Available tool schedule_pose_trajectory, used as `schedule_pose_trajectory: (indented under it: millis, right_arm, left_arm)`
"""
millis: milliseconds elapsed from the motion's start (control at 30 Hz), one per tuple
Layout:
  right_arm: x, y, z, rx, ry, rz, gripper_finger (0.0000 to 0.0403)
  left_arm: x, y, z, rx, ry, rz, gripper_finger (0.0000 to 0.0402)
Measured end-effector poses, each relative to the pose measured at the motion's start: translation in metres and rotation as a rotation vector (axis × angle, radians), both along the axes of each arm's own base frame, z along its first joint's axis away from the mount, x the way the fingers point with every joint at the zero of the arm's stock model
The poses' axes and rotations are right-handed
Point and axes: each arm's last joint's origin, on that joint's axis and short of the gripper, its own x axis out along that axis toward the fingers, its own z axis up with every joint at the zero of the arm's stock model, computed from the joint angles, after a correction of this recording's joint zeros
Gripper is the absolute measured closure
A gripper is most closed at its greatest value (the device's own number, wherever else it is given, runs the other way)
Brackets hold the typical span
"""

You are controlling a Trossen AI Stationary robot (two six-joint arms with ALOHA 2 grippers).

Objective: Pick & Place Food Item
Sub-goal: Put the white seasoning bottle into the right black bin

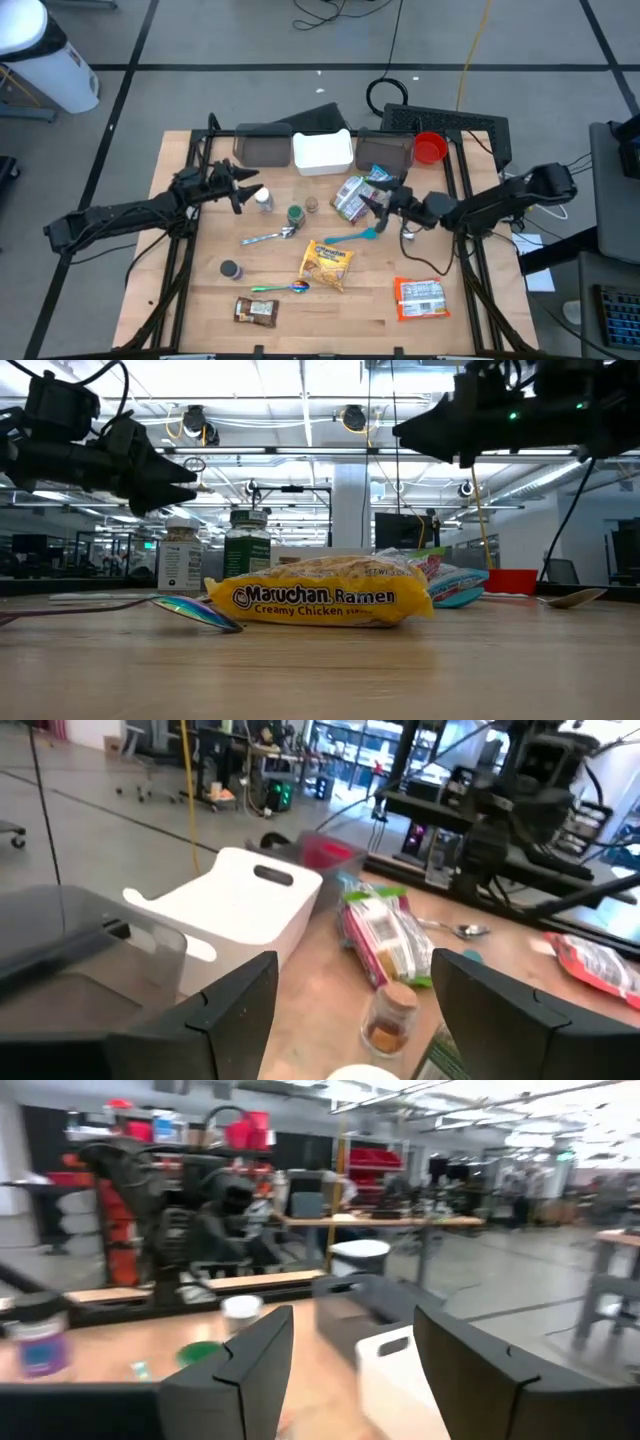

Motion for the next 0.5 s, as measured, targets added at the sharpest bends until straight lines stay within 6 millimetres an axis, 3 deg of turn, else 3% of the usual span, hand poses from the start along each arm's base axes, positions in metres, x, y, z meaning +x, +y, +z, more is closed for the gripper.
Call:
schedule_pose_trajectory:
  millis: [167, 500]
  right_arm:
    - [0.001, -0.021, -0.003, 0.026, -0.01, -0.081, 0.0205]
    - [0.005, -0.046, -0.019, 0.14, 0.013, 0.002, 0.0206]
  left_arm:
    - [0.0, 0.001, 0.0, 0.036, 0.01, 0.025, 0.0138]
    - [0.0, 0.001, 0.0, 0.092, 0.032, 0.027, 0.014]
